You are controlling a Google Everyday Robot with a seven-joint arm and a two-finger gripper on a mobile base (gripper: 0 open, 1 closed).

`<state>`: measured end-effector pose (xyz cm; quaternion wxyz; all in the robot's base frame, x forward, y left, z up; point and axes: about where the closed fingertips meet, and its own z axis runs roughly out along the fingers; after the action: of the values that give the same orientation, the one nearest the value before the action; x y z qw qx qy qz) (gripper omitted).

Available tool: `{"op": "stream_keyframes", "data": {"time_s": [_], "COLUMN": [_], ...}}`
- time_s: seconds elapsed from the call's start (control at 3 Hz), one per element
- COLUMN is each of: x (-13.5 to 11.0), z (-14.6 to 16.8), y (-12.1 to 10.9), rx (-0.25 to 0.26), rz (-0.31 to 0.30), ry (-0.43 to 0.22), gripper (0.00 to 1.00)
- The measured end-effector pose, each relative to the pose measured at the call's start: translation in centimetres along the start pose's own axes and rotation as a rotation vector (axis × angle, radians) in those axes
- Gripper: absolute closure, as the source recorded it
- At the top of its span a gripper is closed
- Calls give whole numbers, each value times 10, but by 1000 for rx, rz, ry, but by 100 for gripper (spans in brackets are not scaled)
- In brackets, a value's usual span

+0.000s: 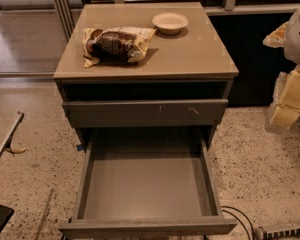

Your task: Place brown chip bag into middle drawer

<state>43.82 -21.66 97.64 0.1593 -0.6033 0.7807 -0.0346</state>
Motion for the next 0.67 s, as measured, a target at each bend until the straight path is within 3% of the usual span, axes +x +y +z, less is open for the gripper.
{"op": "stream_keyframes", "data": {"time_s": [0.67], "x": [-6], "z": [-3], "y": [-4], "rx": [9], "rz": [-3], "ry": [-30], "gripper": [0]}}
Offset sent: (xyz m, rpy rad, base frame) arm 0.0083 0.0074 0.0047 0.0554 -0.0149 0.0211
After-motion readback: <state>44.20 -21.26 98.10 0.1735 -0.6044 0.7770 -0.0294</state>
